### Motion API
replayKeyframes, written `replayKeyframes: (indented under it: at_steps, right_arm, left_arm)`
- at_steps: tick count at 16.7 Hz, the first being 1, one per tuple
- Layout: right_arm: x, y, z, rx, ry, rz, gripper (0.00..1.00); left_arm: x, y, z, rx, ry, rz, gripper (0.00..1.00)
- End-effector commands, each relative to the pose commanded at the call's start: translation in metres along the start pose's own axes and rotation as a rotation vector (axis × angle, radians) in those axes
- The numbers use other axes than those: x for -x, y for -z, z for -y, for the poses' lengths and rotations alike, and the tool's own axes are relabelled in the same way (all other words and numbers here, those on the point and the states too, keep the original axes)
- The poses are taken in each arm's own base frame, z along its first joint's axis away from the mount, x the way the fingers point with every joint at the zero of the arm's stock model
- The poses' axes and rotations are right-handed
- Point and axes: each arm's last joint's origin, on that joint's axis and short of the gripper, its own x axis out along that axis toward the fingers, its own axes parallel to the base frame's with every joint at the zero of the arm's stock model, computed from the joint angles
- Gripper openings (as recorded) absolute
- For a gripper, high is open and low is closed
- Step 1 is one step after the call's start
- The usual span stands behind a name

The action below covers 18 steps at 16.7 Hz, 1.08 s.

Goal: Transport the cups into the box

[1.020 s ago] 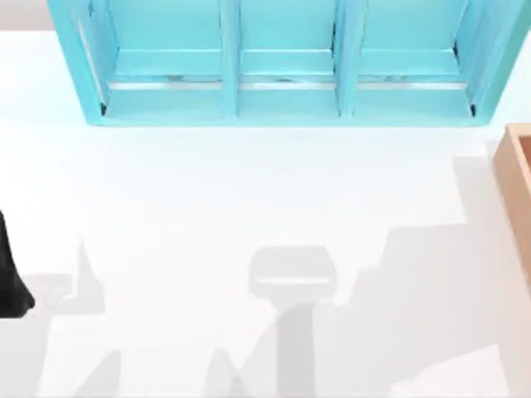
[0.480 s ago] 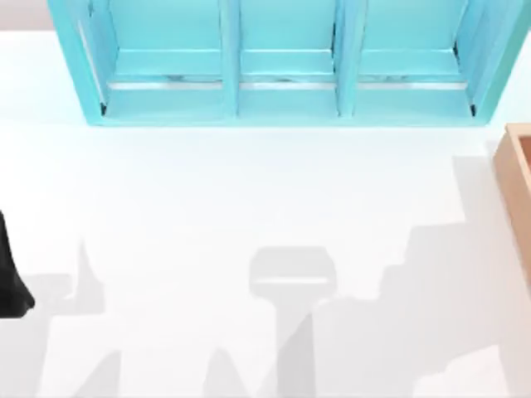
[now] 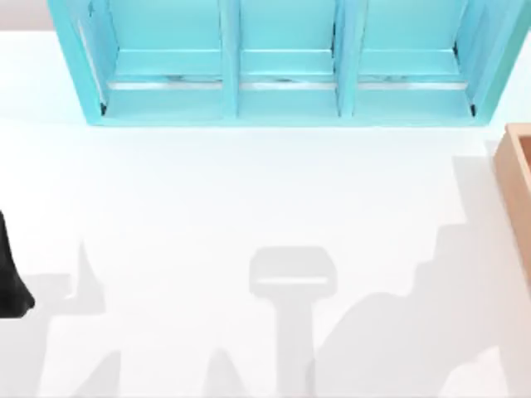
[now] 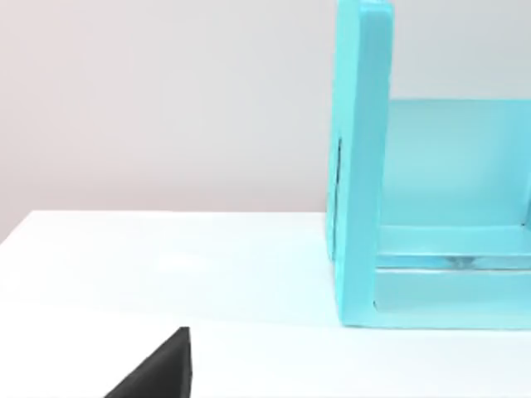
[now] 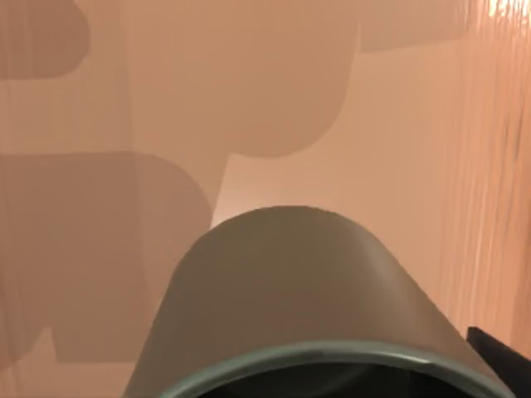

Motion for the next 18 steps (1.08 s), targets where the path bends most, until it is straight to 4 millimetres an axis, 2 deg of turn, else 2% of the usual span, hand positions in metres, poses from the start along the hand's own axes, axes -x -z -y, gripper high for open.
replayKeyframes:
  at_steps: [1,14,18]
  right_arm:
    - [0.0,0.0,0.0,0.0,0.0,0.0,0.0]
    - [0.0,0.0,0.0,0.0,0.0,0.0,0.98]
    - [0.0,0.0,0.0,0.0,0.0,0.0,1.0]
  left_arm:
    - [0.0,0.0,0.0,0.0,0.0,0.0,1.0]
    - [0.0,0.0,0.0,0.0,0.0,0.0,1.0]
    - [0.0,0.0,0.0,0.0,0.0,0.0,1.0]
